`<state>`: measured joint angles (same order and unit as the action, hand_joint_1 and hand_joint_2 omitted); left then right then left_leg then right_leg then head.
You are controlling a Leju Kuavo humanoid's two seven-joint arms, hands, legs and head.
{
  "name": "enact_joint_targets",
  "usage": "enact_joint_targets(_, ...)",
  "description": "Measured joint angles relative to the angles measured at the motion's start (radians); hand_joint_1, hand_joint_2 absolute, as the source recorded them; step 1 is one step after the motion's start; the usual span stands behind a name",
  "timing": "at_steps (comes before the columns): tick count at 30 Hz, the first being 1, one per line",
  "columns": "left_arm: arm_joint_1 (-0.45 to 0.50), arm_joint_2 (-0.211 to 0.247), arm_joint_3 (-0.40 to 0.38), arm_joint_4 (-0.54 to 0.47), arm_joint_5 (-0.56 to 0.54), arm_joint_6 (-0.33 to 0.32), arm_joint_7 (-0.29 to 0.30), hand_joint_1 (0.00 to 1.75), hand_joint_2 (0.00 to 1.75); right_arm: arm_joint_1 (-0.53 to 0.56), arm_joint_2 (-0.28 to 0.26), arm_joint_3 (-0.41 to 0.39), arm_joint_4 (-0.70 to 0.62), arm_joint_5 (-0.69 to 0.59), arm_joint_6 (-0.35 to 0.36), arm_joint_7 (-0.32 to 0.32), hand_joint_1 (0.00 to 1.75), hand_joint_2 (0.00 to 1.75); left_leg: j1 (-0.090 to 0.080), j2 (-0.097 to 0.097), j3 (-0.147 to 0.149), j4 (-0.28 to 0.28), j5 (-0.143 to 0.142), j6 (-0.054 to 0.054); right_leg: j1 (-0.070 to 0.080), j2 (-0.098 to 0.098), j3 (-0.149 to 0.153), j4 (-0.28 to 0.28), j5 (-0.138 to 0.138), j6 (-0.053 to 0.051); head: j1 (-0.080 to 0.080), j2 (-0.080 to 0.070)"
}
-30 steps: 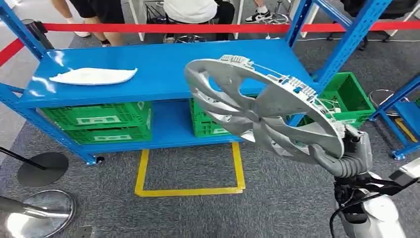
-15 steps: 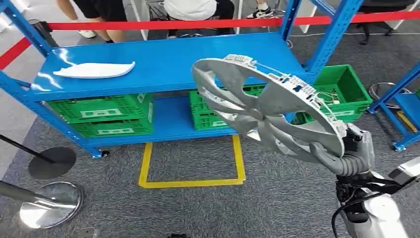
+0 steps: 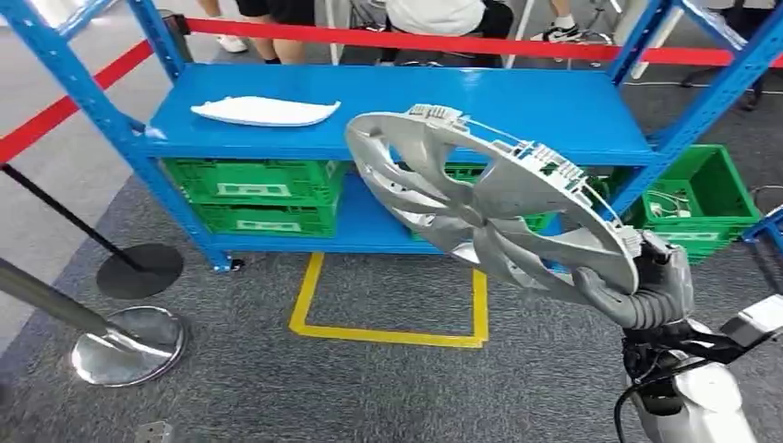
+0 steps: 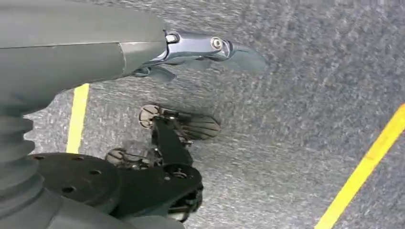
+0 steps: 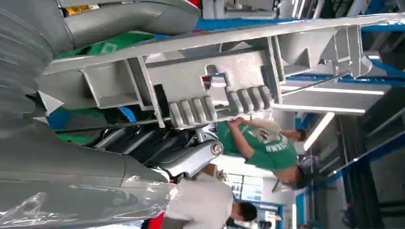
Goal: Take the parts from the cabinet and place them on the table.
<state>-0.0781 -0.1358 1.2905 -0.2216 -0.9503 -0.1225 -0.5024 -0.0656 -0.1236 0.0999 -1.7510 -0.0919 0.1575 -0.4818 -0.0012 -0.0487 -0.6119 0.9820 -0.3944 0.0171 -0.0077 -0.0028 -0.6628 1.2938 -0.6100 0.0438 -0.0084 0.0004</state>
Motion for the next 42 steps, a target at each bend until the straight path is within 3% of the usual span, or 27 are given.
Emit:
enact_joint_targets(2, 0.000, 0.000, 0.001, 0.000, -0.002, 0.001, 0.002, 0.00, 1.75, -0.001, 0.000, 0.000, 0.000, 0.000, 0.000, 0.000, 1.75, 1.75, -0.002, -0.025, -0.002, 0.000, 0.007, -0.003, 0.001, 0.020, 0.084, -0.163, 0.085, -0.013, 0.000, 0.000)
enact_joint_targets(3, 0.000, 0.000, 0.001, 0.000, -0.003, 0.003, 0.002, 0.00, 1.75, -0.002, 0.000, 0.000, 0.000, 0.000, 0.000, 0.000, 1.75, 1.75, -0.002, -0.037, -0.002, 0.000, 0.010, -0.007, 0.002, 0.054, 0.130, -0.249, 0.119, -0.021, 0.000, 0.000)
enact_joint_targets(4, -0.002, -0.002, 0.002, 0.000, -0.004, 0.005, 0.002, 0.00, 1.75, -0.003, 0.000, 0.000, 0.000, 0.000, 0.000, 0.000, 1.75, 1.75, -0.008, -0.044, -0.008, 0.005, 0.014, -0.013, -0.001, 0.087, 0.142, -0.283, 0.107, -0.023, -0.001, 0.000)
enact_joint_targets(5, -0.003, -0.002, 0.002, 0.000, -0.004, 0.005, 0.003, 0.00, 1.75, -0.004, 0.000, 0.000, -0.001, 0.000, 0.000, -0.002, 1.75, 1.75, -0.003, -0.054, -0.016, 0.006, 0.019, -0.018, -0.001, 0.078, 0.142, -0.293, 0.106, -0.015, -0.001, 0.000)
enact_joint_targets(8, 0.006, -0.002, 0.002, 0.000, -0.004, 0.009, 0.004, 0.00, 1.75, 0.001, 0.001, 0.000, -0.001, 0.002, 0.003, -0.005, 1.75, 1.75, 0.000, -0.086, -0.031, 0.000, 0.041, -0.043, -0.002, 0.052, 0.140, -0.293, 0.121, -0.023, -0.002, 0.000)
enact_joint_targets(9, 0.009, 0.003, 0.003, 0.000, -0.004, 0.011, 0.003, 0.00, 1.75, 0.004, 0.003, 0.000, -0.003, 0.004, 0.003, -0.010, 1.75, 1.75, -0.002, -0.061, -0.037, 0.008, 0.026, -0.045, -0.005, 0.035, 0.141, -0.297, 0.128, -0.026, 0.000, 0.000)
enact_joint_targets(11, 0.009, -0.001, 0.003, 0.000, -0.004, 0.010, -0.001, 0.00, 1.75, 0.030, 0.004, 0.000, -0.018, 0.008, 0.000, -0.017, 1.75, 1.75, -0.003, 0.013, -0.083, 0.120, -0.059, -0.058, -0.004, 0.010, 0.136, -0.299, 0.133, -0.035, -0.020, 0.000)
enact_joint_targets(13, 0.009, -0.002, 0.003, 0.000, -0.003, 0.006, -0.001, 0.00, 1.75, 0.049, 0.004, 0.000, -0.023, 0.011, 0.000, -0.020, 1.75, 1.75, 0.003, 0.036, -0.145, 0.282, -0.134, -0.067, -0.001, -0.020, 0.129, -0.298, 0.136, -0.037, -0.020, 0.000)
enact_joint_targets(14, 0.010, -0.003, 0.004, 0.000, -0.001, 0.004, 0.000, 0.00, 1.75, 0.053, 0.004, 0.000, -0.023, 0.013, 0.000, -0.020, 1.75, 1.75, 0.005, 0.037, -0.153, 0.314, -0.140, -0.070, -0.002, -0.034, 0.126, -0.297, 0.137, -0.037, -0.021, 0.000)
enact_joint_targets(15, 0.010, -0.003, 0.005, 0.000, 0.001, -0.001, 0.000, 0.00, 1.75, 0.055, 0.004, 0.000, -0.023, 0.016, 0.004, -0.019, 1.75, 1.75, 0.008, 0.038, -0.136, 0.299, -0.125, -0.072, -0.002, -0.046, 0.124, -0.296, 0.137, -0.036, -0.021, 0.000)
enact_joint_targets(17, 0.010, -0.003, 0.006, 0.000, 0.005, -0.007, -0.001, 0.00, 1.75, 0.054, 0.004, 0.000, -0.024, 0.020, 0.006, -0.019, 1.75, 1.75, 0.010, 0.050, -0.047, 0.156, -0.058, -0.071, -0.002, -0.069, 0.123, -0.295, 0.138, -0.034, -0.021, 0.000)
enact_joint_targets(18, 0.009, -0.003, 0.005, 0.000, 0.003, -0.010, -0.001, 0.00, 1.75, 0.052, 0.004, 0.000, -0.025, 0.022, 0.008, -0.019, 1.75, 1.75, 0.008, 0.087, 0.013, 0.058, -0.026, -0.069, -0.001, -0.080, 0.125, -0.294, 0.137, -0.030, -0.021, 0.000)
enact_joint_targets(19, 0.006, -0.004, 0.005, 0.000, 0.001, -0.012, 0.001, 0.00, 1.75, 0.051, 0.004, 0.000, -0.027, 0.024, 0.010, -0.018, 1.75, 1.75, -0.001, 0.136, 0.040, 0.008, -0.034, -0.069, 0.009, -0.090, 0.122, -0.291, 0.135, -0.023, -0.022, 0.000)
enact_joint_targets(20, 0.003, -0.005, 0.005, 0.000, -0.001, -0.014, 0.003, 0.00, 1.75, 0.049, 0.004, 0.000, -0.028, 0.025, 0.010, -0.016, 1.75, 1.75, 0.000, 0.120, 0.033, 0.001, -0.029, -0.046, 0.011, -0.096, 0.119, -0.286, 0.135, -0.019, -0.021, 0.000)
enact_joint_targets(23, 0.008, -0.007, 0.005, 0.000, -0.002, -0.016, 0.005, 0.00, 1.75, 0.045, 0.004, 0.000, -0.028, 0.026, 0.011, -0.015, 1.75, 1.75, -0.005, 0.088, 0.022, 0.000, -0.024, -0.024, 0.012, -0.131, 0.124, -0.293, 0.137, -0.005, -0.019, 0.000)
enact_joint_targets(24, 0.009, -0.007, 0.005, 0.000, -0.003, -0.016, 0.005, 0.00, 1.75, 0.043, 0.004, 0.000, -0.029, 0.026, 0.013, -0.015, 1.75, 1.75, 0.003, 0.076, 0.023, -0.004, -0.018, -0.015, 0.004, -0.105, 0.113, -0.285, 0.125, 0.004, -0.018, 0.000)
enact_joint_targets(25, 0.009, -0.007, 0.005, 0.000, -0.003, -0.016, 0.005, 0.00, 1.75, 0.043, 0.004, 0.000, -0.029, 0.027, 0.013, -0.014, 1.75, 1.75, 0.004, 0.067, 0.020, -0.004, -0.016, -0.011, 0.002, -0.043, 0.104, -0.252, 0.097, 0.007, -0.015, 0.000)
enact_joint_targets(26, 0.008, -0.007, 0.005, 0.000, -0.003, -0.016, 0.005, 0.00, 1.75, 0.043, 0.004, 0.000, -0.030, 0.026, 0.013, -0.014, 1.75, 1.75, 0.004, 0.056, 0.018, -0.004, -0.013, -0.004, 0.002, -0.014, 0.079, -0.190, 0.059, 0.007, -0.014, 0.000)
enact_joint_targets(29, 0.005, -0.013, 0.005, 0.000, -0.004, -0.016, 0.005, 0.00, 1.75, 0.048, 0.004, 0.000, -0.031, 0.027, 0.013, -0.013, 1.75, 1.75, 0.002, 0.017, 0.008, -0.004, -0.007, 0.001, 0.003, 0.002, -0.022, 0.028, -0.028, 0.008, -0.011, 0.000)
enact_joint_targets(30, 0.006, -0.013, 0.005, 0.000, -0.004, -0.016, 0.006, 0.00, 1.75, 0.050, 0.004, 0.000, -0.031, 0.027, 0.014, -0.013, 1.75, 1.75, 0.002, 0.003, 0.007, -0.003, -0.005, 0.001, 0.003, 0.002, -0.019, 0.023, -0.011, 0.007, -0.010, 0.000)
enact_joint_targets(32, 0.008, -0.013, 0.005, 0.000, -0.004, -0.016, 0.006, 0.00, 1.75, 0.050, 0.004, 0.000, -0.031, 0.029, 0.014, -0.011, 1.75, 1.75, 0.004, -0.026, 0.007, -0.001, -0.001, -0.005, -0.002, 0.010, 0.050, -0.113, 0.071, 0.006, -0.010, 0.000)
enact_joint_targets(33, 0.007, -0.014, 0.005, 0.000, -0.004, -0.016, 0.007, 0.00, 1.75, 0.050, 0.004, 0.000, -0.032, 0.029, 0.014, -0.011, 1.75, 1.75, 0.006, -0.038, 0.007, 0.002, 0.000, -0.007, -0.007, 0.030, 0.098, -0.206, 0.114, 0.007, -0.010, 0.000)
enact_joint_targets(34, 0.007, -0.014, 0.005, 0.000, -0.004, -0.016, 0.007, 0.00, 1.75, 0.049, 0.004, 0.000, -0.034, 0.029, 0.014, -0.011, 1.75, 1.75, 0.006, -0.050, 0.003, 0.004, 0.003, -0.014, -0.015, 0.085, 0.129, -0.263, 0.107, 0.010, -0.010, 0.000)
enact_joint_targets(35, 0.004, -0.013, 0.005, 0.000, -0.005, -0.016, 0.007, 0.00, 1.75, 0.049, 0.004, 0.000, -0.037, 0.032, 0.014, -0.012, 1.75, 1.75, 0.002, -0.064, -0.007, 0.013, 0.005, -0.021, -0.016, 0.095, 0.132, -0.280, 0.105, 0.007, -0.012, 0.000)
enact_joint_targets(39, 0.011, -0.012, 0.006, 0.000, -0.005, -0.014, 0.014, 0.00, 1.75, 0.050, 0.004, 0.000, -0.042, 0.054, 0.007, 0.002, 1.75, 1.75, 0.011, -0.100, -0.026, 0.005, 0.026, -0.048, -0.015, 0.050, 0.125, -0.273, 0.120, -0.019, -0.011, 0.000)
enact_joint_targets(40, 0.012, -0.016, 0.005, 0.000, -0.007, -0.014, 0.018, 0.00, 1.75, 0.051, 0.004, 0.000, -0.047, 0.063, 0.002, 0.008, 1.75, 1.75, 0.002, -0.037, -0.037, 0.029, -0.001, -0.052, -0.014, 0.038, 0.125, -0.273, 0.123, -0.026, -0.017, 0.000)
enact_joint_targets(42, 0.007, -0.018, 0.005, 0.000, -0.016, -0.020, 0.025, 0.00, 1.75, 0.055, 0.004, 0.000, -0.062, 0.076, -0.016, 0.013, 1.75, 1.75, 0.002, 0.025, -0.100, 0.168, -0.083, -0.060, -0.009, 0.011, 0.120, -0.273, 0.126, -0.032, -0.028, 0.000)
